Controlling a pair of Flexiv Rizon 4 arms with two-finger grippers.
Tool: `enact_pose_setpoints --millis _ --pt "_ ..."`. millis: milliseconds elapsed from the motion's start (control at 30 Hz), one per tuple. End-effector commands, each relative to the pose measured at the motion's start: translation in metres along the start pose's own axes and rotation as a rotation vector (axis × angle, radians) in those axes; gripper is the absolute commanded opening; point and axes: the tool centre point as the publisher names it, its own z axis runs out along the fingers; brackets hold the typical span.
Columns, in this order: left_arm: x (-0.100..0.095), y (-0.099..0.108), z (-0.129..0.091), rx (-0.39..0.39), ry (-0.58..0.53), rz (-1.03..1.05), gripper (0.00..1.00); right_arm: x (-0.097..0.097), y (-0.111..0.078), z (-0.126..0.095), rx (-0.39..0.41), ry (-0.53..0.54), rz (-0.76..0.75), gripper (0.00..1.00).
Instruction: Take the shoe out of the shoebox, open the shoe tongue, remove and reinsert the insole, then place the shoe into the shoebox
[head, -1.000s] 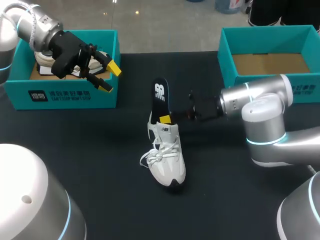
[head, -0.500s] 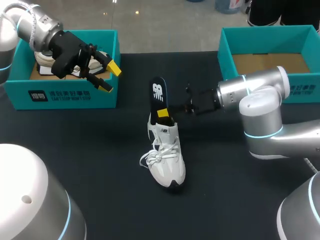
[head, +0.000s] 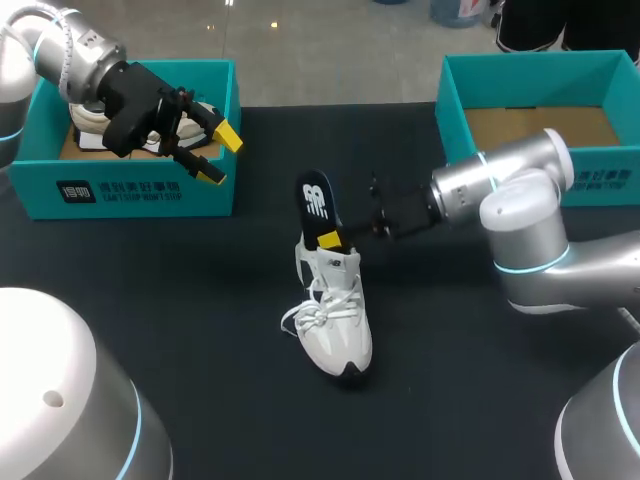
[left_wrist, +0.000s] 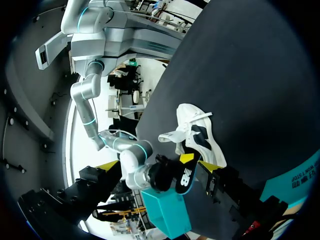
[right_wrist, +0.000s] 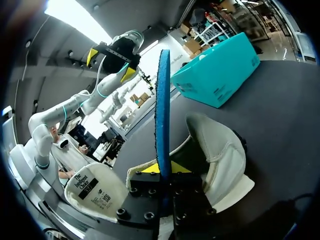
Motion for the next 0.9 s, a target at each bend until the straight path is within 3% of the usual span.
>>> enact_pose_setpoints --millis 33,133,233,367,600,667,800,900 --pt "0.0 -0.001 0.0 0.001 0.004 0.001 1.0 0.001 -0.008 0.003 -0.002 -0.001 0.006 0.0" --pt "0.0 -0.001 0.0 0.001 0.004 0.001 1.0 0.003 -0.004 0.002 -0.016 -0.008 -0.004 0.03" --pt "0.0 -0.001 0.0 0.001 0.004 0.001 1.0 0.003 0.004 0.0 -0.026 -0.019 -0.025 0.33" --pt "0.0 -0.001 0.0 0.001 0.004 0.001 1.0 0.005 0.016 -0.003 -0.033 -0.025 -0.05 0.43" --pt "0.0 -0.001 0.0 0.001 0.004 0.001 1.0 0.005 0.027 -0.008 -0.028 -0.028 -0.068 0.37" --pt "0.0 -0.001 0.0 0.001 0.004 0.001 1.0 0.004 0.027 -0.009 -0.027 -0.028 -0.07 0.29" --pt "0.0 -0.001 0.0 0.001 0.004 0.001 1.0 0.0 0.025 -0.009 -0.029 -0.026 -0.059 0.0" --pt "0.0 -0.001 0.0 0.001 0.004 0.001 1.0 -0.002 0.023 -0.009 -0.032 -0.024 -0.05 0.0"
